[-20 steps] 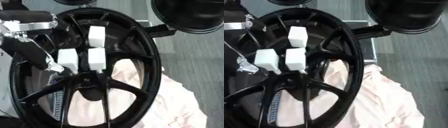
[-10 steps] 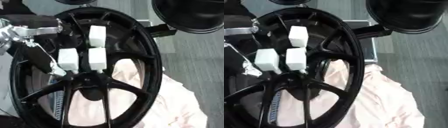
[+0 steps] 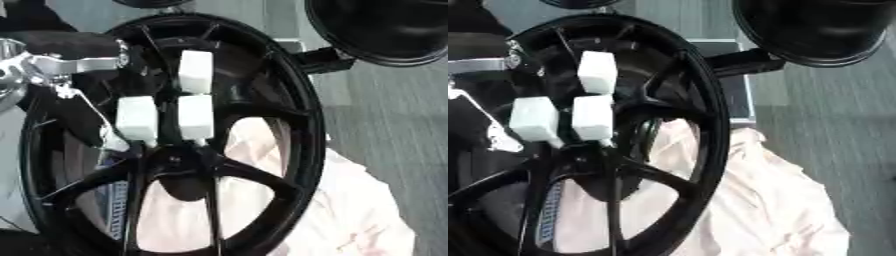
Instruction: Pull the pin out of the wheel hub.
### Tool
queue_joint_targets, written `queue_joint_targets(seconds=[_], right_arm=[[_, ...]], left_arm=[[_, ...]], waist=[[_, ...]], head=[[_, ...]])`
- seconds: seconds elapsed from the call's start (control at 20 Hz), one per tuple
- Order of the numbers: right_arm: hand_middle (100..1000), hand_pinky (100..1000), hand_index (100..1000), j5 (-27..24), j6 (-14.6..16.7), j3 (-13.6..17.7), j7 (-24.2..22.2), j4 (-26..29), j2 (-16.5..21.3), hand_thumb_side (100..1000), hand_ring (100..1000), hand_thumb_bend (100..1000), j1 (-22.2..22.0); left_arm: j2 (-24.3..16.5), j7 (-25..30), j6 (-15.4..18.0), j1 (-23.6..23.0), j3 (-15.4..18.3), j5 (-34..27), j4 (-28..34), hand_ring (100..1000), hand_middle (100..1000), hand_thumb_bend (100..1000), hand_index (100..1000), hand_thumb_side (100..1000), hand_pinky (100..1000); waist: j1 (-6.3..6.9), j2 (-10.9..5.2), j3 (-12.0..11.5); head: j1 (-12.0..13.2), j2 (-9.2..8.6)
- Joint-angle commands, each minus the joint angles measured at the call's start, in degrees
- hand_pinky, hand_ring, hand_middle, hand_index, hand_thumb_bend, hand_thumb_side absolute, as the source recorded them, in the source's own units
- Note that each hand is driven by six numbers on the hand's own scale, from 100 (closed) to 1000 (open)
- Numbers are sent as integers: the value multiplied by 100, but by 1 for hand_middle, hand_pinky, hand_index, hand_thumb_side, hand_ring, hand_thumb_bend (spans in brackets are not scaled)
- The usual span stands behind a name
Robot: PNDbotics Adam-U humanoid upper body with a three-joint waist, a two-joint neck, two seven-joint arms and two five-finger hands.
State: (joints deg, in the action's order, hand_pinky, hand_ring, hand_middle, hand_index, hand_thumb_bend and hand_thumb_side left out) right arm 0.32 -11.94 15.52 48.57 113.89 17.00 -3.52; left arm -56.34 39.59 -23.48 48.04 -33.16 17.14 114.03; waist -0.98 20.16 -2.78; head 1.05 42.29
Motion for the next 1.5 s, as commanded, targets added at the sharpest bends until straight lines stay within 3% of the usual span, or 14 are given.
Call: queue_joint_targets(seconds=[0.05,0.45,0.7,0.95,1.5], right_arm=[[570,487,750,-25,-6,34,26,70,67,531,670,100,10],[571,487,750,-25,-18,32,28,70,57,531,670,100,-5],[571,488,750,-26,-11,32,26,70,59,531,670,100,3],[572,488,750,-25,-3,41,34,70,47,531,670,100,2],[573,489,750,-25,0,45,55,70,18,531,672,100,-17]], left_arm=[[-67,-32,0,138,117,-48,56,607,533,563,711,300,673],[-116,-213,52,152,221,-123,56,596,523,543,708,336,661],[-164,-224,39,97,224,-29,56,572,493,533,689,215,635],[-157,-53,68,78,171,138,56,560,481,578,679,100,623],[-66,-54,24,125,221,121,56,519,424,468,632,100,610]], waist=[[-1,-95,3],[3,-106,-7],[5,-106,-2],[3,-110,13],[-11,-109,6]], head=[[16,-17],[16,-25],[36,-64],[55,-81],[61,-106]])
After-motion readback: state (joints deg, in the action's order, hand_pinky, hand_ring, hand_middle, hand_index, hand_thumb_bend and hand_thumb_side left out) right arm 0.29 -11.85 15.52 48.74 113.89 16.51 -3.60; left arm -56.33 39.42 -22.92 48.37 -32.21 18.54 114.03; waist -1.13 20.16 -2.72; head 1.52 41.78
